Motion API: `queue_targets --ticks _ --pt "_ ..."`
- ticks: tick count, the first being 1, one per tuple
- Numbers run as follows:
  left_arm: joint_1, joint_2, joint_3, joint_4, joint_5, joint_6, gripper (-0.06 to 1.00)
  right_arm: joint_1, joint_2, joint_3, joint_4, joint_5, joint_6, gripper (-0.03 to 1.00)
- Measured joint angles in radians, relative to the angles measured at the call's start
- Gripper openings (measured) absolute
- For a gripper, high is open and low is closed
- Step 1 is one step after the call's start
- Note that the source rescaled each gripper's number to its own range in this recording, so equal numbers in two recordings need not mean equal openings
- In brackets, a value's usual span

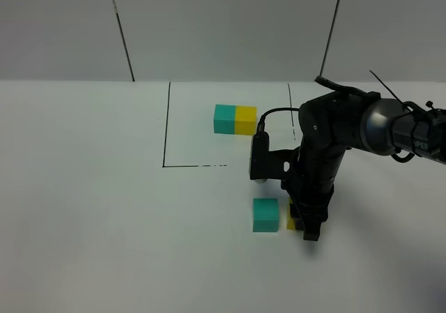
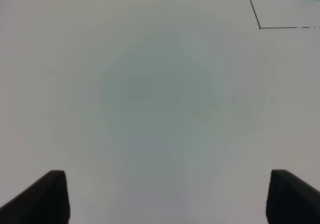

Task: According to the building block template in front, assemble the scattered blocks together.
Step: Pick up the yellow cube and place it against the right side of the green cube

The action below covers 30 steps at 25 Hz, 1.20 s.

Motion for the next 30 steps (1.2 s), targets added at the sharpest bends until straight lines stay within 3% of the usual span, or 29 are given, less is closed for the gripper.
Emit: queue_targets --ticks 30 --pt "0.0 0.0 0.0 0.0 -0.001 0.0 0.71 0.006 0.007 0.0 0.029 -0.005 -0.063 0.0"
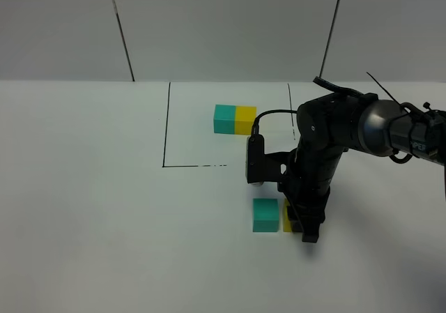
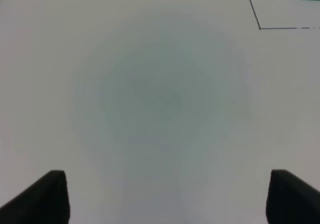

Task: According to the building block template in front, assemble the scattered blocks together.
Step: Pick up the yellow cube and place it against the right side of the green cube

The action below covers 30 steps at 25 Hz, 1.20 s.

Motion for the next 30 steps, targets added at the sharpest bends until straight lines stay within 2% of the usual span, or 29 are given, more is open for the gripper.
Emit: queue_targets --ticks 30 --pt "0.0 0.0 0.0 0.0 0.0 0.0 0.71 0.008 0.002 0.0 0.027 -0.028 -0.016 0.0"
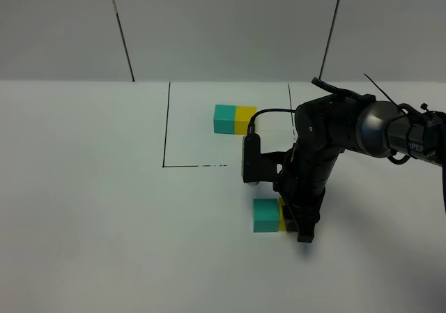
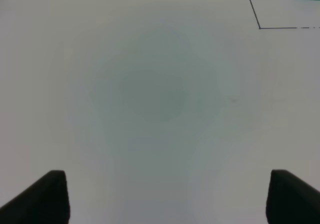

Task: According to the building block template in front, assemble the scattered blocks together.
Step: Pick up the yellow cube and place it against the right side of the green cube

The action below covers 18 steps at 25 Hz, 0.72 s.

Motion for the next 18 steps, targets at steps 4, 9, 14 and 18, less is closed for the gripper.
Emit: queue_targets --ticks 4,9,14,18 --pt "0.0 0.0 0.0 0.0 0.0 0.0 0.71 0.0 0.001 0.0 0.012 -0.003 0.0 0.0" --pt "0.0 0.0 0.0 0.0 0.0 0.0 0.71 0.0 0.001 0.0 0.023 -0.008 0.0 0.0" --pt "0.0 0.0 0.0 0.0 0.0 0.0 0.71 0.0 0.001 0.0 0.023 -0.008 0.0 0.0" --pt "0.0 0.0 0.0 0.0 0.0 0.0 0.71 0.0 0.001 0.0 0.024 -0.011 0.0 0.01"
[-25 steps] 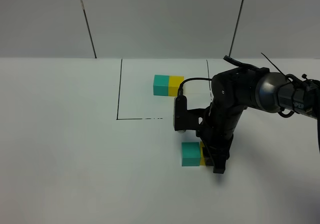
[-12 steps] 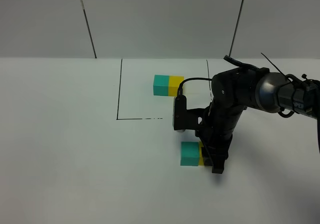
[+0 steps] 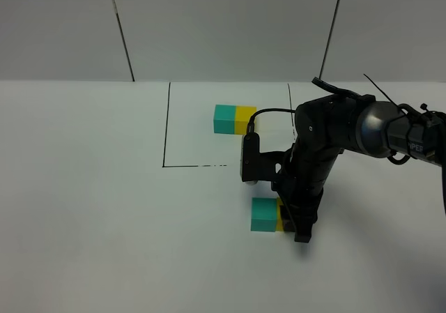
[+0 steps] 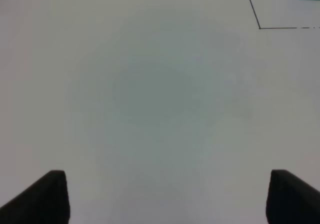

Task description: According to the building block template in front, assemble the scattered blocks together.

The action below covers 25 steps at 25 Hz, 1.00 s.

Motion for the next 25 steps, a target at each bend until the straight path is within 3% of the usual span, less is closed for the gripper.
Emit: queue_targets --ticks 3,8,10,14,19,25 --pt "0.0 0.0 0.0 0.0 0.0 0.0 0.71 0.002 0.009 0.0 0.01 -0.04 0.0 0.17" --pt "0.0 0.0 0.0 0.0 0.0 0.0 0.71 0.003 0.013 0.0 0.013 -0.063 0.003 0.77" --pt "0.0 0.0 0.0 0.0 0.0 0.0 0.71 0.003 0.001 0.0 0.013 -0.058 0.004 0.97" --pt "0.0 0.0 0.0 0.0 0.0 0.0 0.71 0.003 -0.063 0.0 0.013 -0.019 0.038 1.0" --pt "0.0 0.0 0.0 0.0 0.0 0.0 0.71 -0.027 -0.199 0.0 0.022 0.011 0.223 1.0" --pt "0.0 0.0 0.0 0.0 0.0 0.0 0.71 -0.249 -0.378 0.016 0.001 0.009 0.455 1.0"
